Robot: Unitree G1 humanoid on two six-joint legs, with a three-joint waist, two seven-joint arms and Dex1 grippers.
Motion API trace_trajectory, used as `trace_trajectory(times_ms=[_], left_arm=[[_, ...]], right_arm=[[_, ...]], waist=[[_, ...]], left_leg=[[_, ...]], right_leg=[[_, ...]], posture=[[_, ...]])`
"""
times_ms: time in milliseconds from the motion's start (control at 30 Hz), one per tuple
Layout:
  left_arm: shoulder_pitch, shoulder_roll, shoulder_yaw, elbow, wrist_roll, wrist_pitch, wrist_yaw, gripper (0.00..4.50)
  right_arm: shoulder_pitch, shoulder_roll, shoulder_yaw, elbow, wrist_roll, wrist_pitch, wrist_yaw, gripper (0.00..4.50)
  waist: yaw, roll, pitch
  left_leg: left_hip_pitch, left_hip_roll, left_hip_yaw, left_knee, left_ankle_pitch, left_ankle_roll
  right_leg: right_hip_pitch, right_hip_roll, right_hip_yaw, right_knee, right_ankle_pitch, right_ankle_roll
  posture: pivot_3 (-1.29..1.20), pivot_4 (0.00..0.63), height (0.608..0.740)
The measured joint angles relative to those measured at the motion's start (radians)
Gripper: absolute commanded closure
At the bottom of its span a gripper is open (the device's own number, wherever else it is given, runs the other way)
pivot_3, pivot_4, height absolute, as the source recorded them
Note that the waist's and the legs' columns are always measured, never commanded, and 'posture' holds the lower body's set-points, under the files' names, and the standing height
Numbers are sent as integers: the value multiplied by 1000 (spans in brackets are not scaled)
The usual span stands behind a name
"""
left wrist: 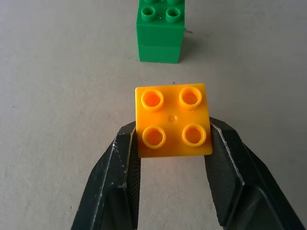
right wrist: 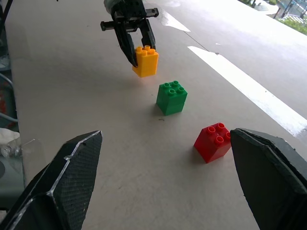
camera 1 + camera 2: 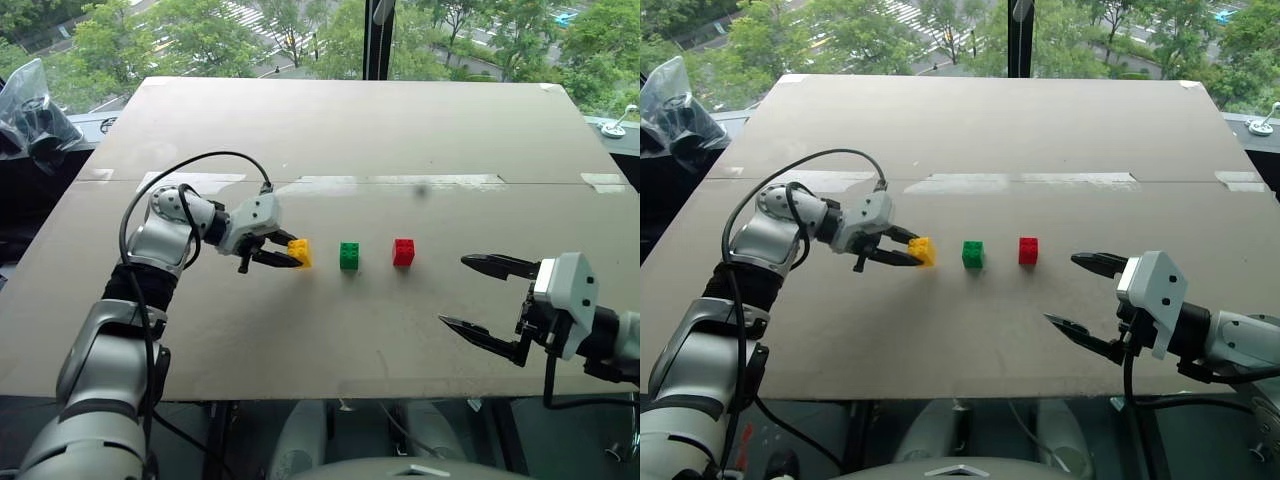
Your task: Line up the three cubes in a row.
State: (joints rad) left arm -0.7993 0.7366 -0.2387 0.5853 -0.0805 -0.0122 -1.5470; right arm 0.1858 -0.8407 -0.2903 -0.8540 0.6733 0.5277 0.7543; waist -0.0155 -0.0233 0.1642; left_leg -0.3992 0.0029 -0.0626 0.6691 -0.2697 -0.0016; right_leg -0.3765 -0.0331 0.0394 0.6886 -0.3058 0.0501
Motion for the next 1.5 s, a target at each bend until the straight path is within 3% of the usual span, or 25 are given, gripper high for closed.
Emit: trace_trajectory(times_ms=[333,633,667,700,733,767,867,900,1167,1300,1500], left_arm=[[-76,-24,-26,176,84,-154,2,3242],[-86,-33,-25,191,93,-172,0,3242],[-85,-32,-25,190,93,-170,0,2740],[-85,-32,-25,190,93,-169,0,2740],[-84,-33,-23,186,92,-157,0,1999],[-83,-34,-23,184,91,-152,0,1787],[-78,-35,-21,166,87,-123,-3,280],[-75,-35,-16,157,85,-118,-4,99],[65,54,104,-116,-45,135,5,99],[256,108,258,-279,-139,298,104,99],[568,85,455,-572,-274,502,304,99]], right_arm=[[18,0,-6,-14,9,13,-9,97],[24,-5,-28,-27,20,14,-8,97],[24,-5,-28,-27,20,14,-7,97],[23,-6,-28,-27,20,14,-7,97],[22,-7,-28,-27,21,14,-5,97],[22,-8,-28,-27,21,14,-5,97],[22,-15,-28,-27,22,14,2,97],[22,-15,-28,-26,23,14,2,97],[23,-16,-28,-15,23,14,14,97],[31,-12,-21,21,0,7,22,97],[57,16,17,143,-89,-56,46,97]], waist=[[0,0,0],[1,0,0],[1,0,0],[1,0,0],[1,0,0],[1,0,0],[0,0,0],[0,0,0],[-12,0,0],[-22,0,0],[-9,0,0]], left_leg=[[0,0,0,0,0,0],[0,0,-1,0,0,0],[0,0,-1,0,0,0],[0,0,-1,0,0,0],[0,0,-1,0,0,0],[0,0,-1,0,0,0],[0,0,-1,0,0,0],[0,0,-1,0,0,0],[0,1,-1,0,0,0],[1,2,0,0,0,0],[1,2,-1,0,0,0]], right_leg=[[0,0,0,0,0,0],[0,0,-1,0,0,0],[0,0,-1,0,0,0],[0,0,-1,0,0,0],[0,0,-1,0,0,0],[0,0,-1,0,0,0],[0,0,-1,0,0,0],[0,0,-1,0,0,0],[0,0,0,0,0,0],[0,-1,1,0,0,0],[0,-2,1,0,0,0]], posture=[[0,150,740],[0,150,740],[0,150,740],[0,150,740],[0,150,740],[0,150,740],[0,150,740],[0,150,740],[0,150,740],[0,150,740],[0,150,740]])
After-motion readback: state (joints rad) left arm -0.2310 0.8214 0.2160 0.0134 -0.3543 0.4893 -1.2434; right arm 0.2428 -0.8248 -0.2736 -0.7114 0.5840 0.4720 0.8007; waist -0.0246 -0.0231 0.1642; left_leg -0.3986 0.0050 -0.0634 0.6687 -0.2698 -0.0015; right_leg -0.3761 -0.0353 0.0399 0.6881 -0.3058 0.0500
